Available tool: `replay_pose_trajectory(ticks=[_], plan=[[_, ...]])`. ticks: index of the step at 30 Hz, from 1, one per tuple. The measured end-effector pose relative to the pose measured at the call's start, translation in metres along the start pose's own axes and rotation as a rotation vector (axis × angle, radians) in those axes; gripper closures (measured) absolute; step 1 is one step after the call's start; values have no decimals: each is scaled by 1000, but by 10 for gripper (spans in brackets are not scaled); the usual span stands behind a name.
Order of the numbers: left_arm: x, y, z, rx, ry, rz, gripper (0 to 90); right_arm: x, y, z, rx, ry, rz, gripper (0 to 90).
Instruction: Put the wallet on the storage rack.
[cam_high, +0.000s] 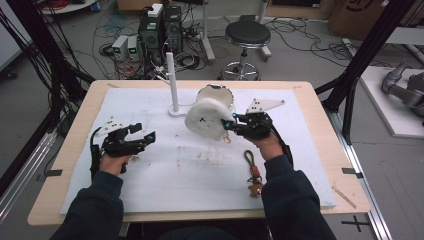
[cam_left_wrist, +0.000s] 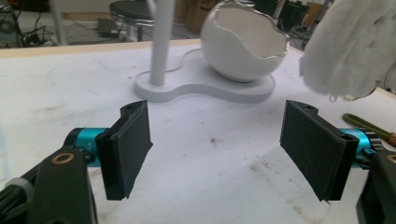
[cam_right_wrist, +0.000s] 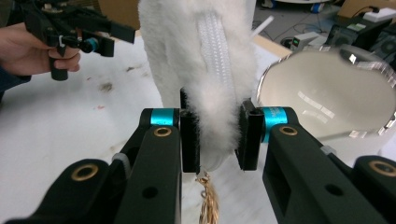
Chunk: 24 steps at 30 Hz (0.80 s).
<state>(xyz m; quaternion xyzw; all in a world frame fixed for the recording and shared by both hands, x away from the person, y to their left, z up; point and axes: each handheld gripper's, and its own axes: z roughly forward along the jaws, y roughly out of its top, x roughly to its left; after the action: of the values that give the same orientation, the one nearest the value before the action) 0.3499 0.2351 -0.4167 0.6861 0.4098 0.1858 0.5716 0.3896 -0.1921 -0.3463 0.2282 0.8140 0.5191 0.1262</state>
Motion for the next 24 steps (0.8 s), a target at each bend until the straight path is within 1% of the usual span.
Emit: replay_pose_trajectory(ticks=[2, 3, 4, 5, 6, 7, 8, 9, 10, 11, 13, 14, 16, 17, 18, 19, 21, 23, 24], plan=[[6, -2, -3, 0, 12, -17, 245, -5, 9, 2, 1, 0, -11, 757], [7, -2, -4, 5, 23, -27, 245, -5, 9, 2, 1, 0, -11, 757], [9, -3, -4, 13, 28, -34, 245, -11, 21, 5, 13, -7, -18, 757], [9, -3, -2, 20, 28, -34, 245, -13, 24, 6, 15, -11, -18, 757], [9, -3, -2, 20, 28, -34, 245, -13, 24, 6, 15, -11, -18, 757], [8, -4, -1, 28, 24, -34, 248, -19, 34, 10, 25, -22, -26, 757], [8, -4, 1, 35, 23, -30, 248, -19, 34, 10, 25, -22, -26, 757], [7, -5, 2, 42, 20, -30, 250, -22, 39, 12, 26, -27, -32, 757], [7, -5, 2, 49, 17, -27, 258, -29, 49, 16, 30, -43, -56, 757], [6, -5, 3, 49, 14, -31, 258, -29, 49, 16, 30, -43, -56, 757], [6, -5, 2, 40, 5, -40, 280, -33, 58, 19, 41, -50, -65, 757], [7, -5, 2, 39, 2, -39, 285, -37, 65, 23, 40, -66, -97, 757], [7, -5, 2, 35, 6, -46, 285, -40, 68, 25, 44, -71, -100, 757], [7, -5, 2, 39, 7, -45, 285, -43, 72, 27, 61, -82, -115, 756], [7, -5, 2, 38, 8, -45, 285, -47, 75, 31, 57, -100, -137, 756], [7, -5, 2, 37, 6, -47, 285, -47, 75, 31, 57, -100, -137, 756], [7, -5, 2, 41, 4, -43, 285, -56, 76, 36, 71, -117, -139, 756], [6, -5, 3, 40, 9, -48, 285, -58, 75, 37, 79, -122, -133, 756], [7, -5, 3, 42, 7, -50, 285, -63, 74, 39, 83, -139, -145, 756]])
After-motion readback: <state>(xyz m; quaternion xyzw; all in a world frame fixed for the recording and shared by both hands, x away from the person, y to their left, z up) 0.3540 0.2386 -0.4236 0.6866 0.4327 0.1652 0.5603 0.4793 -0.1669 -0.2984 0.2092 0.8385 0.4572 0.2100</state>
